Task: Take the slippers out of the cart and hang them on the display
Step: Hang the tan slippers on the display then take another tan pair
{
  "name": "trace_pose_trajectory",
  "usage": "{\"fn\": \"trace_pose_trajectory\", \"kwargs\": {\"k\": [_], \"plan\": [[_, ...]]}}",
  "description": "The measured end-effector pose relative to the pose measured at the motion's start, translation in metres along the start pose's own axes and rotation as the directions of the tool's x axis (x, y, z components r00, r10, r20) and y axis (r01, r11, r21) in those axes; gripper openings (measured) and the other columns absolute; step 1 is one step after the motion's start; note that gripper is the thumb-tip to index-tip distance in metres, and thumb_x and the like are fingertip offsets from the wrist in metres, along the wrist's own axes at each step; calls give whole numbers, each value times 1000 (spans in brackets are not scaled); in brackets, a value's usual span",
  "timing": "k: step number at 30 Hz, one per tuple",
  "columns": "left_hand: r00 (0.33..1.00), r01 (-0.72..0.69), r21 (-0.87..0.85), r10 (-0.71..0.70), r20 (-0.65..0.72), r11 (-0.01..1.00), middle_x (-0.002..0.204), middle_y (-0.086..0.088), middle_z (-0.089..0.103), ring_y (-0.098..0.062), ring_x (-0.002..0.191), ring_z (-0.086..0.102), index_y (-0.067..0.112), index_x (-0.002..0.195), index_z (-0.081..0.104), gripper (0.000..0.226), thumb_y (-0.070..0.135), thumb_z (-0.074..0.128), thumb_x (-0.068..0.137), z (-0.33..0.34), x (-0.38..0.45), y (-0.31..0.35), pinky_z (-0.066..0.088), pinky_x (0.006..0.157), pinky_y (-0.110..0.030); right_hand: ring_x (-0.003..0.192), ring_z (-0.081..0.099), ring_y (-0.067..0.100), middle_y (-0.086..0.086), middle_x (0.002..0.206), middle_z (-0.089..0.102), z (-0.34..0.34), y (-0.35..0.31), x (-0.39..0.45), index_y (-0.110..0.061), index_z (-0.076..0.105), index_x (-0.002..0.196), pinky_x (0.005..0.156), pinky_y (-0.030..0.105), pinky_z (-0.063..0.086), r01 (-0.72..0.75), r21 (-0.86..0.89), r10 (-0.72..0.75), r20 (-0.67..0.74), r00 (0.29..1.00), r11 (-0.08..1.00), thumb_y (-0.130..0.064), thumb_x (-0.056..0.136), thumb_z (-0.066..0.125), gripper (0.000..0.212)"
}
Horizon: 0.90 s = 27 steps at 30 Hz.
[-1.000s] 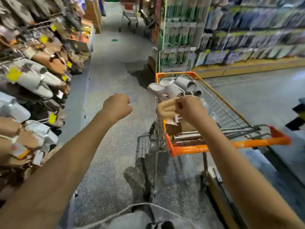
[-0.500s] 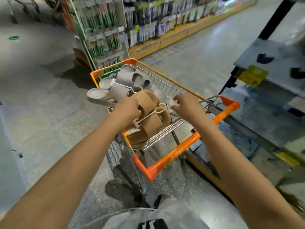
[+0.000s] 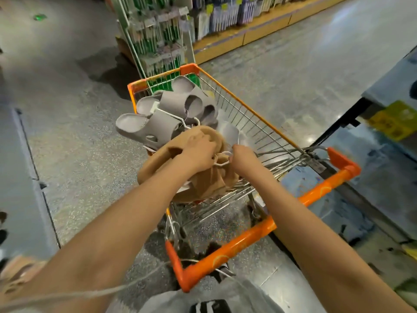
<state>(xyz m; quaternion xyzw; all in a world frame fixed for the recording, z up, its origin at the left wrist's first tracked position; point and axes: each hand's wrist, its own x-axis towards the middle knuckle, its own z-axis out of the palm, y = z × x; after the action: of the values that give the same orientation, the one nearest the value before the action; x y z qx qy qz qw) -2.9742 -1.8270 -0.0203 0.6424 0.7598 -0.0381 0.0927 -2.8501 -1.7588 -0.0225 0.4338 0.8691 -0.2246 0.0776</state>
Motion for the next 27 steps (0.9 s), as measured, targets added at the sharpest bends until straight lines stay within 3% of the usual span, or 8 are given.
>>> {"fn": "trace_pose_trajectory", "kwargs": {"k": [6,10,15,18,21,24,27], "plan": [[995,49,23,-51,82,999,131,-3,48,-28,132,28,24,114,60,28,34,49,91,16,13,6,19,111,-52,111,55,39,25,120,58,24,17,24,0,43,127,88,41,44,-1,78,-5,72,997,997,-18,97,39,36],[980,117,25,-119,157,993,142,-3,39,-29,142,12,27,124,57,34,33,49,92,17,17,13,5,114,-55,105,56,41,28,110,62,34,29,34,2,55,111,84,44,45,6,190,-23,84,996,982,-18,96,40,29],[970,171,63,-180,164,983,148,-3,32,-29,145,2,23,137,46,43,27,47,93,17,15,23,-4,114,-55,94,59,39,26,99,65,31,31,36,2,62,96,75,39,43,51,242,-51,-7,999,969,-19,96,39,31],[969,192,78,-201,141,978,148,-2,33,-28,145,4,23,131,52,37,24,48,94,14,13,28,-5,115,-54,90,61,37,21,95,67,32,27,36,-4,63,96,73,38,45,96,276,-98,-8,995,956,-14,92,42,24],[967,224,54,-229,110,973,145,-2,35,-27,145,7,24,128,54,36,24,48,93,11,12,30,-3,114,-53,90,61,34,19,95,67,29,24,33,-3,63,97,71,35,42,128,349,-90,-123,988,928,-12,93,40,25],[964,259,17,-260,49,966,143,-5,36,-27,143,11,21,128,54,35,26,46,94,2,8,24,5,115,-53,86,61,27,15,93,68,13,12,27,-2,64,99,69,29,39,210,519,-82,-258,963,828,-13,96,41,25],[954,293,-27,-294,-61,956,137,-9,39,-30,138,21,18,126,52,35,26,46,92,-13,-2,19,13,115,-52,80,61,22,12,89,69,-14,-9,27,-5,67,93,73,35,48,323,595,-117,-358,926,736,-14,94,46,22]]}}
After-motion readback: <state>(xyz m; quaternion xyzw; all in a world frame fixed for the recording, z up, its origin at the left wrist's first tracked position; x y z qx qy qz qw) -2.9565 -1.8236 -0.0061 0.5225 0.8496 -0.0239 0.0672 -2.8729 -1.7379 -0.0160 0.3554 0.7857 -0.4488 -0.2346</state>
